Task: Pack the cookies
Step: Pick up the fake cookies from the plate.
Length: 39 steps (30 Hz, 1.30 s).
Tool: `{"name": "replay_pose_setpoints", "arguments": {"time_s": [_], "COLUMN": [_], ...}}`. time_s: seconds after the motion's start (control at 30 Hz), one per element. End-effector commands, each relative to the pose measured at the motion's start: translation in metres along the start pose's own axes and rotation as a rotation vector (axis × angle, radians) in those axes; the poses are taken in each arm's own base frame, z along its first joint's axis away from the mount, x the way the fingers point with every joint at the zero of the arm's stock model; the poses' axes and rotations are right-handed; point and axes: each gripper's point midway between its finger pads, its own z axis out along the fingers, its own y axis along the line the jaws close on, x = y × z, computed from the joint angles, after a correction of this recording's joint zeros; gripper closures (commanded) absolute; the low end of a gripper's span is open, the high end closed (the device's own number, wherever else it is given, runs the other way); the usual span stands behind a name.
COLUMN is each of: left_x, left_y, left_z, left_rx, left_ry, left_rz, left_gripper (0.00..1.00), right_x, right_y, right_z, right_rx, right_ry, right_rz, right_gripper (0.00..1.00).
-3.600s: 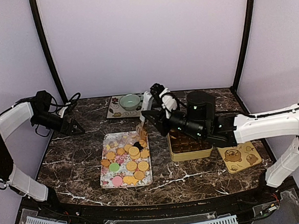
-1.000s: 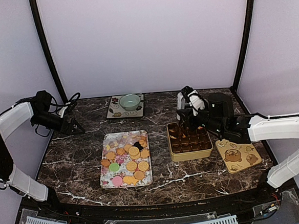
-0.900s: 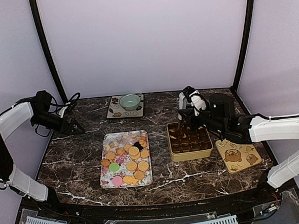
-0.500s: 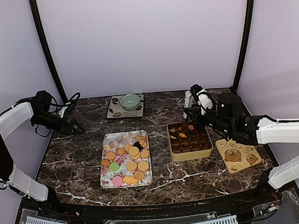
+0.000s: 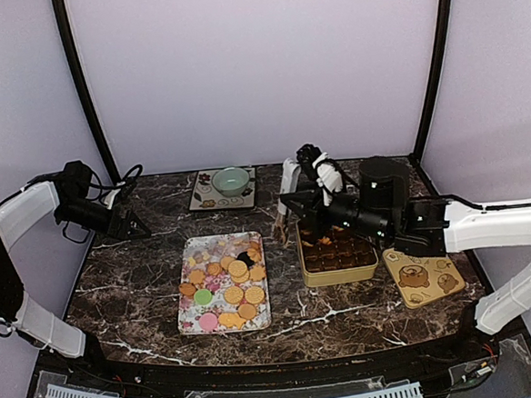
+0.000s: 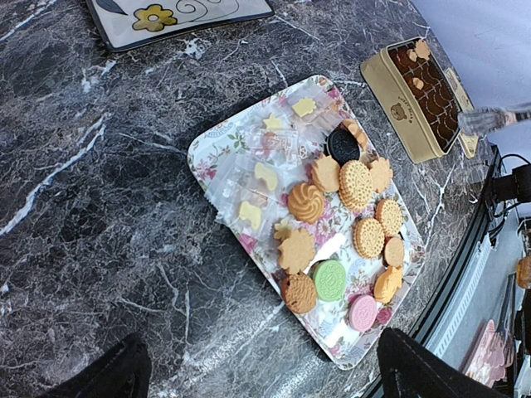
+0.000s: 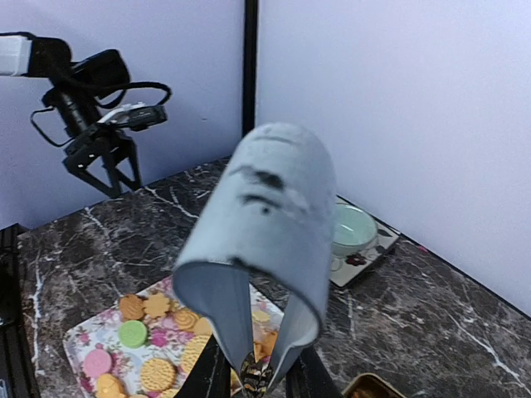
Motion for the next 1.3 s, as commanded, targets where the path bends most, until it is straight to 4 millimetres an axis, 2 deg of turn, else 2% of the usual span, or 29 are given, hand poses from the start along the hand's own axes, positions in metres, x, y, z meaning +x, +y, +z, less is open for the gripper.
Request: {"name": "replay_pose_setpoints", "arguments": {"time_s": [0.0, 0.13, 0.23, 0.37, 0.47, 0.7, 0.93, 1.27], "left_x": [0.003, 0.002, 0.003, 0.005, 0.006, 0.005, 0.004, 0.004], "left_y": [-0.002, -0.002, -0.002, -0.002, -0.003, -0.004, -0.004, -0.005], "left_z": [-0.003, -0.004, -0.004, -0.005, -0.004, -0.004, -0.004, -0.005], "left_rx": [0.002, -0.006, -0.009, -0.011, -0.008, -0.002, 0.000, 0.001], "left_ry": [-0.006, -0.009, -0.009, -0.008, -0.006, -0.008, -0.009, -0.011], "left_rz": [-0.009, -0.008, -0.004, 0.002, 0.000, -0.002, -0.005, -0.001], "left_gripper": [0.02, 0.01, 0.01, 0.01, 0.01, 0.01, 0.01, 0.01], "right_x": [-0.029, -0.029, -0.015, 0.010, 0.022, 0.030, 0.030, 0.057], "right_y": [0.073, 0.132, 0.169, 0.198, 0.206, 0.204, 0.182, 0.153], "right_z": [0.015, 0.030, 0.041, 0.051, 0.053, 0.056, 0.049, 0.036], "right_rx": [-0.160, -0.283, -0.358, -0.419, -0.435, -0.408, -0.341, -0.254], "right_ry": [-0.078, -0.077, -0.046, 0.007, 0.029, 0.041, 0.041, 0.103], "right_rz": [-0.003, -0.008, -0.026, -0.031, -0.032, -0.036, -0.048, -0.033], "right_gripper": [0.79, 0.74, 0.70, 0.68, 0.66, 0.65, 0.65, 0.66]}}
